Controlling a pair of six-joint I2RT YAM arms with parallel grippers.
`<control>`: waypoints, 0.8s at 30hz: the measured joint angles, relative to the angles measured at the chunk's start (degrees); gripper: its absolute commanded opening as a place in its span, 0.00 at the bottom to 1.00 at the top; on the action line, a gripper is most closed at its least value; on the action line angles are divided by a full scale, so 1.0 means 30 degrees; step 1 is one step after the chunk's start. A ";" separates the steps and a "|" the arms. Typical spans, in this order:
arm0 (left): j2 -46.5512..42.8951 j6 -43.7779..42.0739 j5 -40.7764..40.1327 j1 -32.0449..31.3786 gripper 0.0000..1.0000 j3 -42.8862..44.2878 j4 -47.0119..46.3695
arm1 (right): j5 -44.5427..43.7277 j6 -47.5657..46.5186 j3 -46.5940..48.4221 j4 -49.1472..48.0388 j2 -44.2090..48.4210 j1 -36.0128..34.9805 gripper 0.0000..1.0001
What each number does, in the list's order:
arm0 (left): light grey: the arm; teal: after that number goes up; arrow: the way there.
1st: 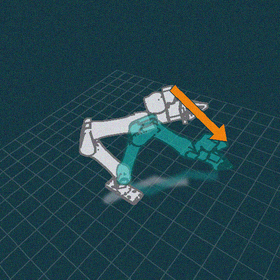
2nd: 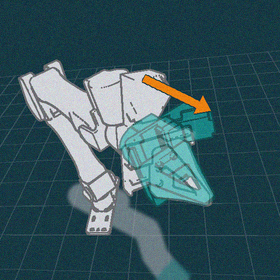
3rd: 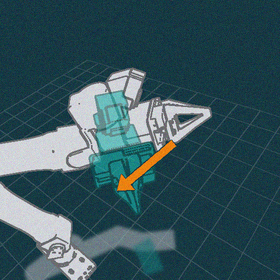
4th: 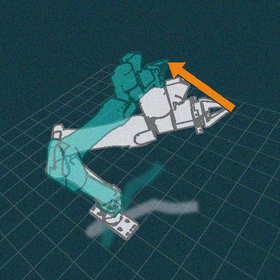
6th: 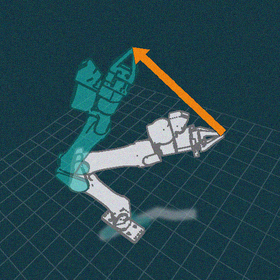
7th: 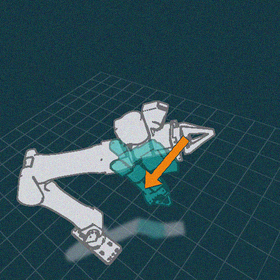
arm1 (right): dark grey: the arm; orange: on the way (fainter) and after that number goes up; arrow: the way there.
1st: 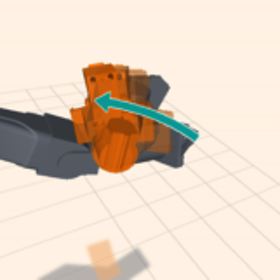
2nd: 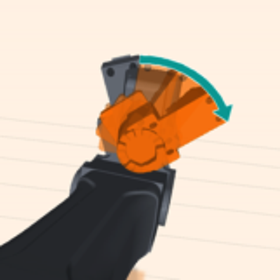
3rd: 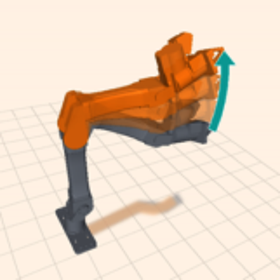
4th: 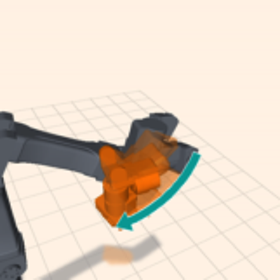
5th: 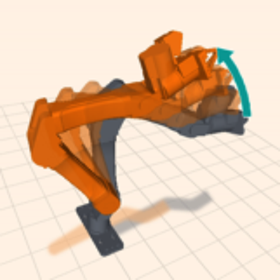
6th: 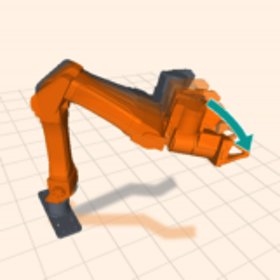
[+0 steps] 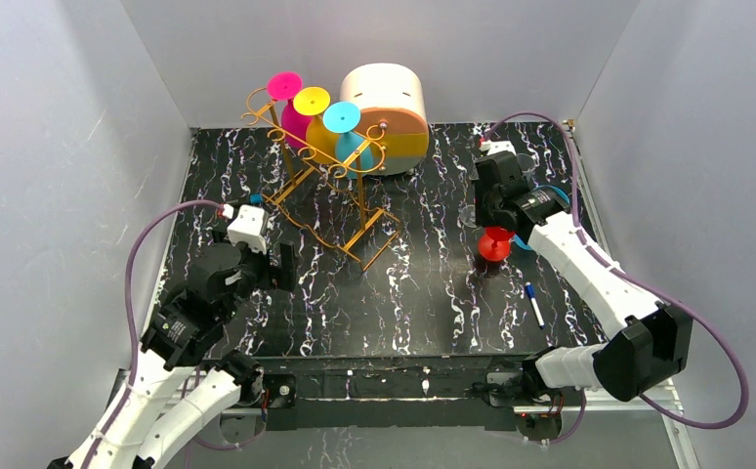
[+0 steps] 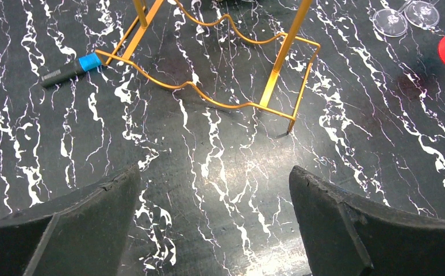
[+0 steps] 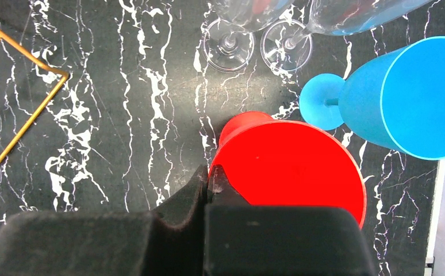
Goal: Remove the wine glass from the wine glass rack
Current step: Place the wine glass at the center of the board.
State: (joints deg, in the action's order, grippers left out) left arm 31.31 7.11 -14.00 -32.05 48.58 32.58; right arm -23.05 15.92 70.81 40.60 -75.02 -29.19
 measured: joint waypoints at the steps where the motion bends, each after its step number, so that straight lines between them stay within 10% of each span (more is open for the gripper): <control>1: 0.0131 0.0087 -0.0124 0.0000 0.98 0.0066 0.0138 | 0.0168 -0.0080 -0.0109 -0.0175 -0.0044 0.0189 0.01; 24: -0.0299 0.3235 -0.2193 0.0007 0.98 0.0124 0.0066 | 0.1545 -0.0882 -0.1894 -0.4146 -0.1399 0.2455 0.01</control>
State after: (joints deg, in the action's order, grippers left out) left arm 30.41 16.82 -20.58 -32.03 48.95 32.77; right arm -18.41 13.28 65.12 28.16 -79.22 -21.82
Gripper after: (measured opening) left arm 0.983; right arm 0.039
